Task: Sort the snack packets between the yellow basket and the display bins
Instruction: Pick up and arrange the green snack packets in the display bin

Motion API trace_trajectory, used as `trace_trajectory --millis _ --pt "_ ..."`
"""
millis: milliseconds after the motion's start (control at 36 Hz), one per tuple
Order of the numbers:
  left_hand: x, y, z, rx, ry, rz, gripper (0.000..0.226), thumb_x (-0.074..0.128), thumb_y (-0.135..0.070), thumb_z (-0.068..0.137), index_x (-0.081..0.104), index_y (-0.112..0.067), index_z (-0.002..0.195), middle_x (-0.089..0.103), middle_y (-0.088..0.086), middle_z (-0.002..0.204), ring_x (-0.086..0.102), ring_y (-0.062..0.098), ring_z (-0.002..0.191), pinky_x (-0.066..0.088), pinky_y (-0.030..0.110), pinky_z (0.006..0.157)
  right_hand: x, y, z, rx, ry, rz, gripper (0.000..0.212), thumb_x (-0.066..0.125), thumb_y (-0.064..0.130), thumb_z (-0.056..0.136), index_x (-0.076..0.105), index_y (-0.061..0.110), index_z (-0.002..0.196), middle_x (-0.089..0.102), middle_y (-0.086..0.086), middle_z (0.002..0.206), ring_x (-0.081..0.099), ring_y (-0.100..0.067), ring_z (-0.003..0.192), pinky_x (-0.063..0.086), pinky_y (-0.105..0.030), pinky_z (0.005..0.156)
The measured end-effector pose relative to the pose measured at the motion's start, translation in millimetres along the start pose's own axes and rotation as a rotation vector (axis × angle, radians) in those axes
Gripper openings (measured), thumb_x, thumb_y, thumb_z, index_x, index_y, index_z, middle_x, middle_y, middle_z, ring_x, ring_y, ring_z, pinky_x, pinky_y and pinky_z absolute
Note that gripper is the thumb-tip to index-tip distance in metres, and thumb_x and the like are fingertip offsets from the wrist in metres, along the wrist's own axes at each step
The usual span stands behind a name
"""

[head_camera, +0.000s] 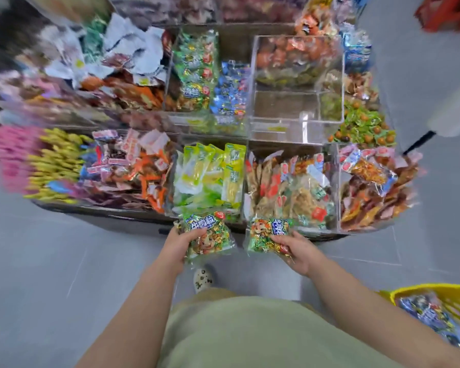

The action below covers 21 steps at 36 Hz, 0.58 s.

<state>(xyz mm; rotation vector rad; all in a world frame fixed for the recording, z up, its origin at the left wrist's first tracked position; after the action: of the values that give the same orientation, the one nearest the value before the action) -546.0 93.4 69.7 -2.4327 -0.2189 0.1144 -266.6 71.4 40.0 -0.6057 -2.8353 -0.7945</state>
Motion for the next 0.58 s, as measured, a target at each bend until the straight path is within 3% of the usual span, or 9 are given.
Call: trace_trajectory --millis 56,111,250,333,389,444,528,583 --pt "-24.9 -18.2 12.3 0.011 -0.012 -0.03 0.046 0.084 -0.014 0.068 0.053 -0.016 0.102 0.072 0.007 0.091 0.071 0.023 0.08 0.056 0.035 0.065 31.6 8.4 8.0 -0.003 -0.003 -0.035 0.067 0.07 0.004 0.079 0.037 0.006 0.138 0.072 -0.006 0.092 0.069 -0.014 0.074 0.051 -0.024 0.054" --pt "-47.8 -41.2 22.7 0.034 -0.004 -0.044 0.045 0.084 -0.013 0.066 0.056 -0.015 0.101 0.075 0.004 0.082 0.072 0.019 0.071 0.055 0.03 0.055 60.1 16.0 20.4 -0.03 -0.042 -0.072 0.068 0.073 0.011 0.078 0.041 0.007 0.138 0.063 -0.007 0.119 0.061 -0.016 0.099 0.044 -0.025 0.06" --pt "-90.7 -109.8 40.3 0.098 0.082 -0.077 0.081 0.089 -0.019 0.04 0.059 -0.004 0.113 0.075 0.006 0.085 0.073 0.02 0.074 0.055 0.029 0.061 122.2 43.4 51.3 -0.101 -0.062 0.005 0.061 0.078 0.014 0.072 0.045 0.01 0.124 0.054 -0.009 0.131 0.062 -0.019 0.099 0.054 -0.03 0.077" --pt "-106.1 -148.0 52.4 0.105 0.093 -0.061 0.096 0.085 -0.027 0.044 0.047 -0.005 0.13 0.073 0.008 0.101 0.071 0.02 0.09 0.054 0.036 0.07 152.5 69.8 55.1 -0.152 -0.038 0.092 0.064 0.078 0.014 0.066 0.042 0.02 0.118 0.057 -0.007 0.119 0.071 -0.017 0.07 0.058 -0.031 0.06" --pt "-110.1 -172.1 62.4 0.097 0.096 -0.074 0.101 0.085 -0.025 0.045 0.039 -0.015 0.134 0.065 0.015 0.117 0.067 0.027 0.099 0.057 0.038 0.064 168.2 90.8 57.4 -0.214 -0.031 0.124 0.049 0.075 0.009 0.069 0.046 0.018 0.107 0.06 -0.006 0.109 0.071 -0.012 0.065 0.059 -0.03 0.059" --pt "-108.4 -196.0 70.8 0.114 0.091 -0.047 0.102 0.084 -0.026 0.047 0.038 -0.016 0.137 0.063 0.015 0.119 0.065 0.029 0.101 0.056 0.034 0.058 180.8 115.2 55.7 -0.292 -0.035 0.117 0.046 0.072 0.003 0.075 0.045 0.019 0.109 0.062 -0.005 0.103 0.069 -0.009 0.069 0.058 -0.03 0.065" --pt "-100.1 -224.9 82.5 0.132 0.116 -0.034 0.094 0.084 -0.03 0.047 0.045 -0.014 0.131 0.063 0.015 0.12 0.061 0.035 0.109 0.058 0.046 0.074 192.0 155.4 47.7 -0.458 -0.049 -0.126 0.031 0.072 0.005 0.077 0.06 0.01 0.105 0.072 -0.002 0.098 0.069 -0.007 0.072 0.055 -0.022 0.064" --pt "-93.0 -241.1 87.1 0.138 0.133 -0.082 0.102 0.084 -0.029 0.047 0.04 -0.015 0.138 0.061 0.017 0.122 0.059 0.038 0.113 0.057 0.052 0.077 199.1 189.0 41.9 -0.59 -0.088 -0.333 0.03 0.077 0.013 0.074 0.066 0.014 0.102 0.073 0.01 0.086 0.067 -0.001 0.073 0.051 -0.013 0.064"
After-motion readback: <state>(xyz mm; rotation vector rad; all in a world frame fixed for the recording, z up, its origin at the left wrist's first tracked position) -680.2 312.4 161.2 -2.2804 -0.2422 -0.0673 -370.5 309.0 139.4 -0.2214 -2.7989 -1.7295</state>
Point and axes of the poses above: each hand's wrist, its own z-axis towards the middle knuckle, its own x-axis out of the palm, y = z × x, the point moved 1 cm from there along z, towards the middle knuckle
